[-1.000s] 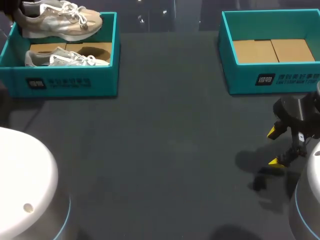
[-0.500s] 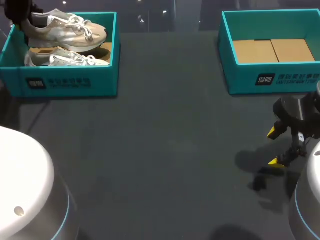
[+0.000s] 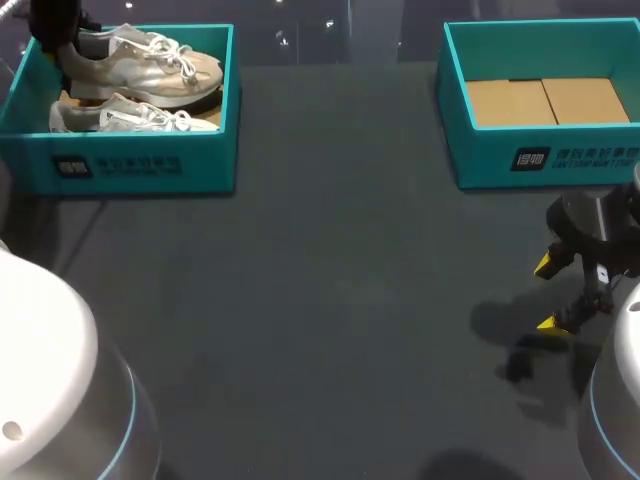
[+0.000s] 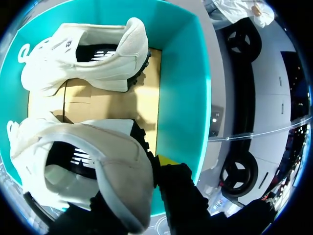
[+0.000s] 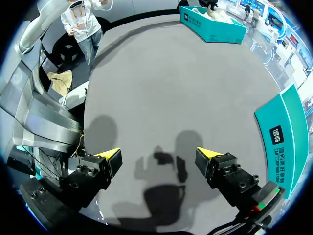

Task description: Take the shoe out of the shoebox, open the shoe tongue, remove and reinsert the insole, then place the shoe into the shoebox

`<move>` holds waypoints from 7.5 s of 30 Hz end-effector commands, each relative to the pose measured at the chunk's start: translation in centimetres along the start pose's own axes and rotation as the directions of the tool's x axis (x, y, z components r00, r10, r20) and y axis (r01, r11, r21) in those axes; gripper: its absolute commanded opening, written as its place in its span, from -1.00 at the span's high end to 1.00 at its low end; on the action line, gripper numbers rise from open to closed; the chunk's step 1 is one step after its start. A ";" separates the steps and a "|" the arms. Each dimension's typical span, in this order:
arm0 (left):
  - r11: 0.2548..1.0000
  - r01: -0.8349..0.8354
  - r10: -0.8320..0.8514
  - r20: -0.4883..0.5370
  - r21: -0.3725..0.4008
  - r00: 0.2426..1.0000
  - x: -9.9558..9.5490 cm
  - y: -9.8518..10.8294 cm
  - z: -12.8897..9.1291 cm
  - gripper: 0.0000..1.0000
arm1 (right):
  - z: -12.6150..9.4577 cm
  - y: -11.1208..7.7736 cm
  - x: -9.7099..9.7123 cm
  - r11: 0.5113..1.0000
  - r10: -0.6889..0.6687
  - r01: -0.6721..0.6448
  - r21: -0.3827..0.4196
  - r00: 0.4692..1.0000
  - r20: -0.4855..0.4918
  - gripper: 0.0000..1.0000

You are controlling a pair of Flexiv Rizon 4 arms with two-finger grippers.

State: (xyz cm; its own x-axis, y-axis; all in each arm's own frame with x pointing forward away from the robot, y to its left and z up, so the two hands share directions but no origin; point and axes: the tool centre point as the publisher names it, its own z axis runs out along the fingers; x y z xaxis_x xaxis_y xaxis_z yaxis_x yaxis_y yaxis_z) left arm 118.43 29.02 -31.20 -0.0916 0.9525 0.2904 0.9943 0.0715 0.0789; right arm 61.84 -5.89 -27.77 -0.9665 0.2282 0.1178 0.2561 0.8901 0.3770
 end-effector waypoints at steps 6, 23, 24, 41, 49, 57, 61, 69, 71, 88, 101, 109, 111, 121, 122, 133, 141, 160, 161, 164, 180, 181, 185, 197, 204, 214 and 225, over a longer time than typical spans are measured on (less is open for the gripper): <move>1.000 0.009 -0.009 -0.018 0.028 1.000 -1.0 1.1 1.5 1.00 | 0.0 0.0 0.1 1.000 0.000 0.000 0.001 1.000 0.002 -1.00; 0.999 0.017 -0.016 -0.032 0.036 0.999 -1.8 1.5 4.1 1.00 | 0.0 0.0 0.1 1.000 0.000 0.000 0.001 1.000 0.002 -1.00; 0.999 0.019 -0.018 -0.033 0.038 0.999 -1.8 1.6 4.3 1.00 | 0.0 0.0 0.1 1.000 0.000 0.000 0.001 1.000 0.002 -1.00; 0.998 0.053 -0.051 -0.052 0.032 0.997 -2.1 2.2 6.2 0.41 | 0.0 0.0 0.1 1.000 0.000 0.000 0.001 1.000 0.002 -1.00; 0.998 0.057 -0.055 -0.053 0.040 0.997 -1.8 2.3 6.5 0.07 | 0.0 0.0 0.1 1.000 0.000 0.000 0.001 1.000 0.002 -1.00; 0.998 0.046 -0.045 -0.009 0.046 0.999 -0.6 1.9 5.4 -0.44 | 0.0 0.0 0.1 1.000 0.000 0.000 0.001 1.000 0.002 -1.00; 0.998 0.047 -0.048 0.028 0.038 0.998 -0.2 1.7 4.1 -0.83 | 0.0 0.0 0.1 1.000 0.000 0.000 0.001 1.000 0.002 -1.00; 0.999 0.053 -0.054 0.117 0.011 0.992 0.1 0.3 0.4 -1.00 | 0.0 0.0 0.1 1.000 0.000 0.000 0.001 1.000 0.002 -1.00; 0.998 0.056 -0.056 0.136 0.004 0.989 0.0 0.0 -0.7 -1.00 | 0.0 0.0 0.1 1.000 0.000 0.000 0.001 1.000 0.002 -1.00; 1.000 -0.003 0.006 0.209 -0.015 0.978 2.6 -6.8 -8.0 -1.00 | 0.0 0.0 0.1 1.000 0.000 0.000 0.001 1.000 0.002 -1.00; 1.000 -0.017 0.015 0.181 0.013 0.983 3.0 -11.1 -8.6 -1.00 | 0.0 0.0 0.1 1.000 0.000 0.000 0.001 1.000 0.002 -1.00; 1.000 -0.022 0.019 0.182 0.019 0.983 3.1 -11.2 -8.7 -1.00 | 0.0 0.0 0.1 1.000 0.000 0.000 0.001 1.000 0.002 -1.00; 0.999 -0.032 0.030 0.172 0.009 0.985 3.2 -12.1 -8.5 -1.00 | 0.0 0.0 0.1 1.000 0.000 0.000 0.001 1.000 0.002 -1.00; 0.998 -0.054 0.048 0.184 0.031 0.982 1.7 -14.3 -7.0 -1.00 | 0.0 0.0 0.1 1.000 0.000 0.000 0.001 1.000 0.002 -1.00; 0.998 -0.056 0.049 0.183 0.030 0.982 1.5 -14.5 -6.9 -1.00 | 0.0 0.0 0.1 1.000 0.000 0.000 0.001 1.000 0.002 -1.00; 0.998 -0.064 0.059 0.168 0.025 0.984 0.7 -14.5 -4.2 -1.00 | 0.0 0.0 0.1 1.000 0.000 0.000 0.001 1.000 0.002 -1.00; 0.997 -0.064 0.056 0.164 0.042 0.985 0.1 -14.1 -2.0 -0.85 | 0.0 0.0 0.1 1.000 0.000 0.000 0.001 1.000 0.002 -1.00; 0.995 -0.084 0.076 0.146 0.049 0.986 -0.8 -14.4 1.9 -0.64 | 0.0 0.0 0.1 1.000 0.000 0.000 0.001 1.000 0.002 -1.00; 0.995 -0.084 0.076 0.145 0.050 0.987 -0.8 -14.4 2.1 -0.61 | 0.0 0.0 0.1 1.000 0.000 0.000 0.001 1.000 0.002 -1.00; 0.995 -0.085 0.076 0.140 0.057 0.987 -0.8 -14.4 2.7 -0.50 | 0.0 0.0 0.1 1.000 0.000 0.000 0.001 1.000 0.002 -1.00; 0.994 -0.085 0.076 0.118 0.068 0.990 -1.1 -14.5 4.1 -0.18 | 0.0 0.0 0.1 1.000 0.000 0.000 0.001 1.000 0.002 -1.00; 0.994 -0.082 0.074 0.114 0.070 0.991 -1.1 -14.5 4.1 -0.11 | 0.0 0.0 0.1 1.000 0.000 0.000 0.001 1.000 0.002 -1.00; 0.994 -0.078 0.070 0.105 0.076 0.992 -1.2 -14.6 4.4 0.07 | 0.0 0.0 0.1 1.000 0.000 0.000 0.001 1.000 0.002 -1.00; 0.993 -0.080 0.071 0.097 0.088 0.993 -0.7 -14.3 4.7 1.00 | 0.0 0.0 0.1 1.000 0.000 0.000 0.001 1.000 0.002 -1.00; 0.991 -0.093 0.083 0.108 0.094 0.991 0.6 -14.3 4.4 1.00 | 0.0 0.0 0.1 1.000 0.000 0.000 0.001 1.000 0.002 -1.00; 0.994 -0.065 0.053 0.128 0.092 0.990 1.9 -13.9 2.7 1.00 | 0.0 0.0 0.1 1.000 0.000 0.000 0.001 1.000 0.002 -1.00; 0.995 0.001 -0.016 0.145 0.098 0.989 3.4 -13.1 -0.2 1.00 | 0.0 0.0 0.1 1.000 0.000 0.000 0.001 1.000 0.002 -1.00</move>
State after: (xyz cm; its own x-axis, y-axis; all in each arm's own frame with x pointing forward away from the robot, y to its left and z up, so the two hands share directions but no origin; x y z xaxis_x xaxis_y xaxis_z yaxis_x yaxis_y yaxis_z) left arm 105.07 30.96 -32.45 -0.0941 0.9835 0.1544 0.9952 0.0970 -0.0111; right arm 61.84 -5.89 -27.77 -0.9665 0.2282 0.1178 0.2561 0.8901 0.3770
